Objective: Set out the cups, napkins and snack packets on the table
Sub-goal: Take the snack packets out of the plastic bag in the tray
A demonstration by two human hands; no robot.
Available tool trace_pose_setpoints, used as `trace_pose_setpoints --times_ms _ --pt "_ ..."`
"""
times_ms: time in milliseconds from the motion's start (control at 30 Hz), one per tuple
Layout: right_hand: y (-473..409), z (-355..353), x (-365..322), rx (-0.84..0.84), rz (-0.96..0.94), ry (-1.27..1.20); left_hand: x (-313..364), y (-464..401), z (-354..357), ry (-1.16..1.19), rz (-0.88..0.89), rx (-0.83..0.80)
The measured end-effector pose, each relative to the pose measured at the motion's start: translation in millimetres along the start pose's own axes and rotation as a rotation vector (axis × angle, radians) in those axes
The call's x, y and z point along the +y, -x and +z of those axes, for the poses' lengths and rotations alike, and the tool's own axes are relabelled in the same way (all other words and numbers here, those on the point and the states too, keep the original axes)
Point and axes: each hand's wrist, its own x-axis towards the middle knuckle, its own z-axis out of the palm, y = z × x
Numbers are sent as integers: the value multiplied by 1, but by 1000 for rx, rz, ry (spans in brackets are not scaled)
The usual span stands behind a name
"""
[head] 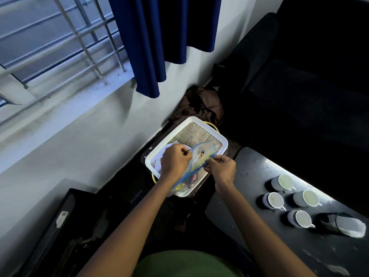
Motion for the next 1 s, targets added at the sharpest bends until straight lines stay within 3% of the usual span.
trace_pose_setpoints --times_ms 133,467,733,1000 --pt "-2 -6 3 15 29 -24 -5 -4 -5 138 -45 -65" --pt "22 16 19 -220 126 89 -4 1 1 219 -71 -85" --pt "17 12 16 -179 68 60 -13 16 -5 -26 -31 -252" --pt "13 4 13 -153 47 15 -20 14 -15 42 -93 -100"
